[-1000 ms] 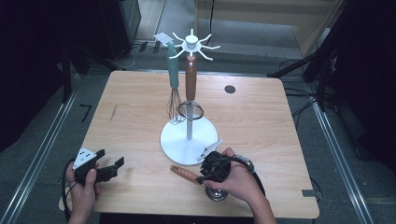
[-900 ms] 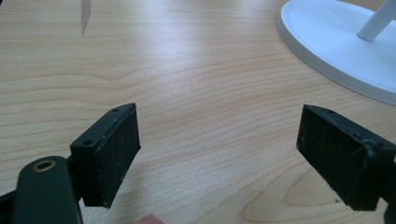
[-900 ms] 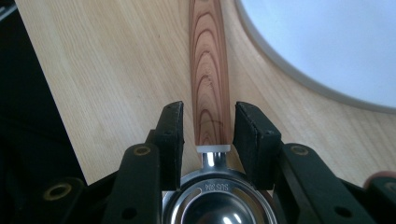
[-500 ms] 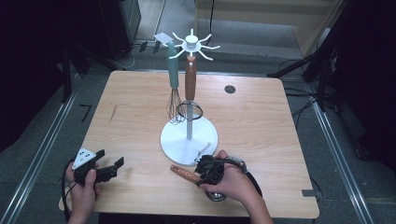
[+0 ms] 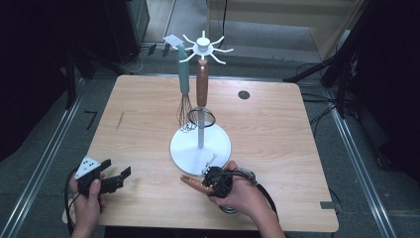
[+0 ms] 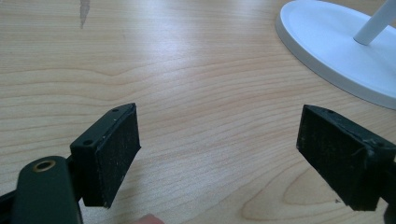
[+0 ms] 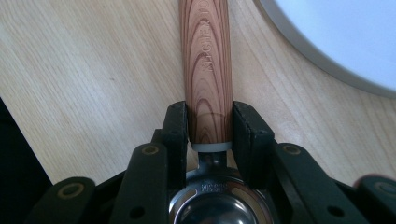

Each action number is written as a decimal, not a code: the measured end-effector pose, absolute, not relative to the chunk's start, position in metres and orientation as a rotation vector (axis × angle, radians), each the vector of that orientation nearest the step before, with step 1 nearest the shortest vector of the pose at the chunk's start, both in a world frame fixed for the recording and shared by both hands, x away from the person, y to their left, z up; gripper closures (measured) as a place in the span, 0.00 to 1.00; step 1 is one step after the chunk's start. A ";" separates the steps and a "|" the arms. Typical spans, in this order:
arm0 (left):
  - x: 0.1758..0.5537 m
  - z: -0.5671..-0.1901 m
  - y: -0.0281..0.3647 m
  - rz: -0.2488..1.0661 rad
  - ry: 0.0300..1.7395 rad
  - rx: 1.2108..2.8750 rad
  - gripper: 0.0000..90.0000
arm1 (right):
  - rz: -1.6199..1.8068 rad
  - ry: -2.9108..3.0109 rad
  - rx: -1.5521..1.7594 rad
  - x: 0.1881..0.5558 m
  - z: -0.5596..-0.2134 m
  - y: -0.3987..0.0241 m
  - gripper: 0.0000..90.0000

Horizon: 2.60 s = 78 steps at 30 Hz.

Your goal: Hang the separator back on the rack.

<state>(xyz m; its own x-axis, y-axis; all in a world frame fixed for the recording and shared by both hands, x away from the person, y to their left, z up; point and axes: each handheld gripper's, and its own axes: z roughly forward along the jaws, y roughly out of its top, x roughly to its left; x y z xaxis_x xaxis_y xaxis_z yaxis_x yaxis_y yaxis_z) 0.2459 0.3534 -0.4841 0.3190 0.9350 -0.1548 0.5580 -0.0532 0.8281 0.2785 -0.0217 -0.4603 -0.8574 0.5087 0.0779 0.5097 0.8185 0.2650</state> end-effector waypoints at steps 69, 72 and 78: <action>0.245 -0.484 0.355 0.559 1.337 1.712 0.11 | -1.654 -2.611 -1.500 0.271 -0.430 -0.131 0.79; 0.245 -0.484 0.355 0.559 1.337 1.710 0.11 | -1.699 -2.613 -1.524 0.269 -0.424 -0.132 0.79; 0.244 -0.484 0.355 0.561 1.338 1.706 0.11 | -1.811 -2.602 -1.513 0.263 -0.412 -0.136 0.79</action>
<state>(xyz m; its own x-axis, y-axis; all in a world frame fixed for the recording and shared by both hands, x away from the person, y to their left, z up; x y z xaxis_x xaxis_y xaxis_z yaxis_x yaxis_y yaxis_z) 0.2444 0.3551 -0.4838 0.3199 0.9339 -0.1596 0.5412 -0.0418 0.8399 0.2634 -0.1360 -0.4116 -0.5737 0.8032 0.1607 0.4296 0.1280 0.8939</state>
